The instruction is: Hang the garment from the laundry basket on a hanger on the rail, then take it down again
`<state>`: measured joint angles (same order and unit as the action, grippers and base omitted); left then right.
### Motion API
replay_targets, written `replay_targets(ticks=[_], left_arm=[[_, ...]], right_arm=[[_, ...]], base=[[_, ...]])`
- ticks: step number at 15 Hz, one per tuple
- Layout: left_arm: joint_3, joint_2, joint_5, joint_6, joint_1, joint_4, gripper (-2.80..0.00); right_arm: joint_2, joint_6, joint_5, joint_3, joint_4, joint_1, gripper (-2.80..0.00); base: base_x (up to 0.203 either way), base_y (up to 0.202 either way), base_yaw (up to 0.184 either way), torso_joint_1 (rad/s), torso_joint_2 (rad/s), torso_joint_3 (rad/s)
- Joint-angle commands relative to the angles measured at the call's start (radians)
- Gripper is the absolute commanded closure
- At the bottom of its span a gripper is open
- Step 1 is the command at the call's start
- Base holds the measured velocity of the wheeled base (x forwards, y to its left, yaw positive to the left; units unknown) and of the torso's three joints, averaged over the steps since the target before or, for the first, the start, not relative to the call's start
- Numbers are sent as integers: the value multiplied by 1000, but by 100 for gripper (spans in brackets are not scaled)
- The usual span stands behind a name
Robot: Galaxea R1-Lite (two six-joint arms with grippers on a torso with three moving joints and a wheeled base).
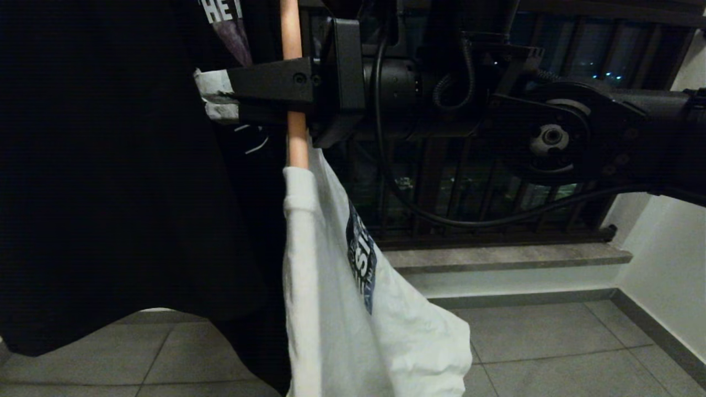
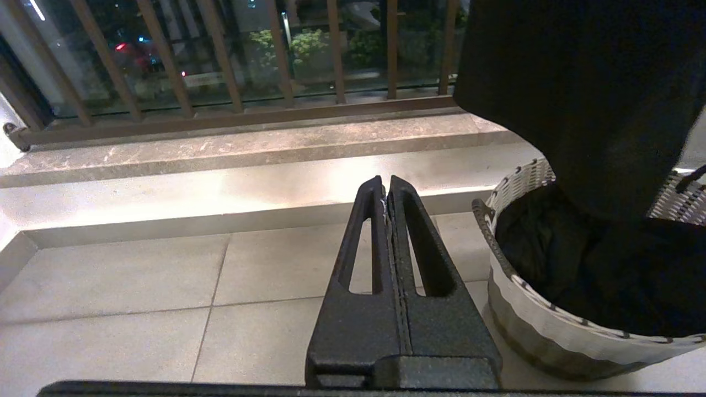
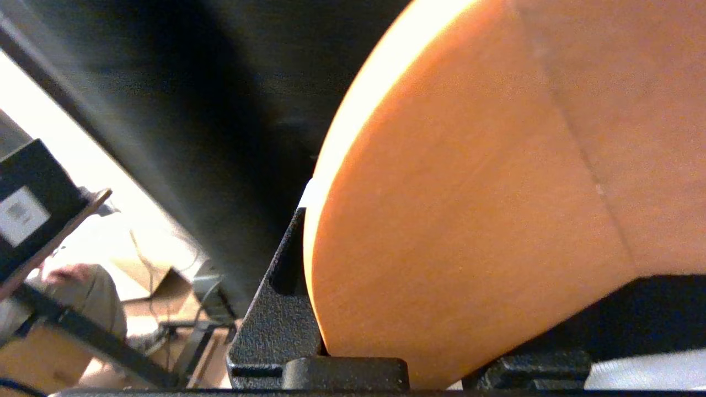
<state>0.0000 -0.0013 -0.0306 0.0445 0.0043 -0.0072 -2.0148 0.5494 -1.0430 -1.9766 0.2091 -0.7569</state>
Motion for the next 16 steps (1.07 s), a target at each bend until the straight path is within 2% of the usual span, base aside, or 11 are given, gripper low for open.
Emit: replay_targets(ticks=[1,5,10,16], left_arm=[[3,0,0,0,0,0,0],[3,0,0,0,0,0,0],[3,0,0,0,0,0,0],[3,0,0,0,0,0,0]], right_arm=[[21,3,-5,-1,1,-10,0],[24,3,-5,-1,1,-14,0],[24,3,9,-1,4,-65,0],[67,3,11,-1,6,-67,0]], base=[[0,0,0,0,0,0],[0,0,0,0,0,0],[0,0,0,0,0,0],[0,0,0,0,0,0]])
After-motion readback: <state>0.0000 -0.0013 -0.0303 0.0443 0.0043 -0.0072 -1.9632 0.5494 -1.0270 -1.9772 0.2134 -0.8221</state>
